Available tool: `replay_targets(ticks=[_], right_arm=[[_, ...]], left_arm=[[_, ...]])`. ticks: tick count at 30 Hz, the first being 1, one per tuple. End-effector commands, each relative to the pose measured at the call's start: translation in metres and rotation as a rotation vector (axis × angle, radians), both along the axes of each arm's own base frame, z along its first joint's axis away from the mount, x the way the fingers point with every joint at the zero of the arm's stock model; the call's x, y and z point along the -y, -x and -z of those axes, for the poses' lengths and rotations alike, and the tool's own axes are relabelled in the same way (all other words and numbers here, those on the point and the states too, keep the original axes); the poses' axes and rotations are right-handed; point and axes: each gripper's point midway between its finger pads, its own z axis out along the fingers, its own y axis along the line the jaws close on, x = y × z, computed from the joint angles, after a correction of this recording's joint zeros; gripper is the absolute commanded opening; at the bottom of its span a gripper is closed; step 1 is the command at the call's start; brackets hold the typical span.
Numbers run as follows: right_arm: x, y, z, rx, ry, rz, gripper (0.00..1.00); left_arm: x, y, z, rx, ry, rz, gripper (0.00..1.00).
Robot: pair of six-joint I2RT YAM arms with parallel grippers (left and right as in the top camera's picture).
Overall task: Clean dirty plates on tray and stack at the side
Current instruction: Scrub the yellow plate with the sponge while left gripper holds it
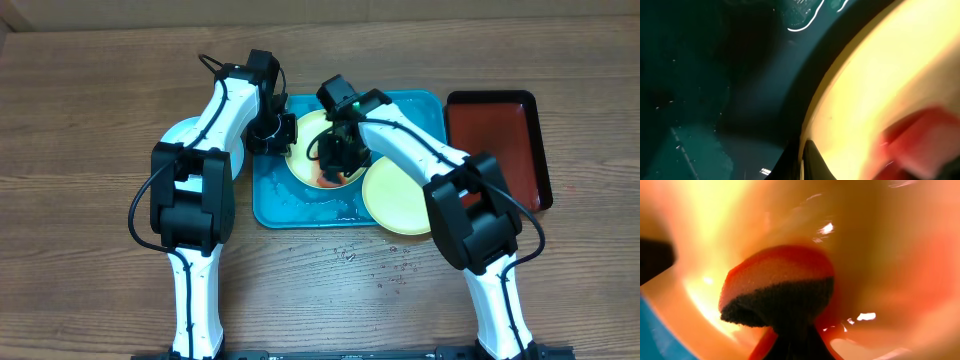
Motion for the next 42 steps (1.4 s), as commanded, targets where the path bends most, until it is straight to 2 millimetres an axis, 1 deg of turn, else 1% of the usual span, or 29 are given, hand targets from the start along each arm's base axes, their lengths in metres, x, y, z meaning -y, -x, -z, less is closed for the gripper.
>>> replay_targets(ticks=[1, 3, 6, 12, 15, 17, 19, 22, 25, 31, 32, 35, 39, 42], right_arm=[[0.063, -0.035, 0.016, 0.071, 0.159, 0.058, 0.04], [0.067, -0.045, 0.015, 0.097, 0.146, 0.069, 0.04], [0.059, -0.051, 0.013, 0.115, 0.094, 0.069, 0.04], [0.016, -0.059, 0.005, 0.179, -0.024, 0.026, 0.04], [-0.008, -0.053, 0.013, 0.182, -0.057, -0.002, 0.04], [-0.026, -0.042, 0.026, 0.148, -0.087, -0.037, 0.04], [-0.035, -0.029, 0.037, 0.103, -0.103, -0.06, 0.04], [-0.044, -0.016, 0.037, 0.059, -0.128, -0.081, 0.04], [-0.051, -0.007, 0.025, 0.005, -0.165, -0.105, 0.04], [-0.055, -0.001, -0.004, -0.022, -0.182, -0.195, 0.04], [-0.055, 0.0, -0.006, -0.023, -0.182, -0.204, 0.04], [-0.057, -0.003, -0.005, -0.01, -0.186, -0.205, 0.04], [-0.062, -0.014, 0.007, 0.014, -0.194, -0.152, 0.04], [-0.058, -0.024, 0.018, 0.038, -0.165, -0.113, 0.04]], left_arm=[[-0.008, 0.014, 0.025, -0.05, -0.058, 0.052, 0.04], [-0.009, 0.014, 0.025, -0.049, -0.062, 0.054, 0.04], [-0.009, 0.014, 0.025, -0.049, -0.062, 0.054, 0.04], [-0.009, 0.014, 0.025, -0.044, -0.06, 0.074, 0.05], [-0.009, 0.014, 0.025, -0.044, -0.06, 0.079, 0.04], [-0.009, 0.014, 0.025, -0.043, -0.059, 0.079, 0.04], [-0.009, 0.014, 0.025, -0.044, -0.06, 0.079, 0.04], [-0.009, 0.014, 0.025, -0.043, -0.059, 0.079, 0.04], [-0.009, 0.014, 0.025, -0.043, -0.059, 0.078, 0.04], [-0.009, 0.014, 0.025, -0.043, -0.059, 0.079, 0.04], [-0.009, 0.014, 0.025, -0.043, -0.06, 0.079, 0.04], [-0.009, 0.013, 0.025, -0.042, -0.059, 0.078, 0.04], [-0.009, 0.013, 0.025, -0.041, -0.059, 0.078, 0.04], [-0.009, 0.014, 0.025, -0.043, -0.059, 0.078, 0.04]])
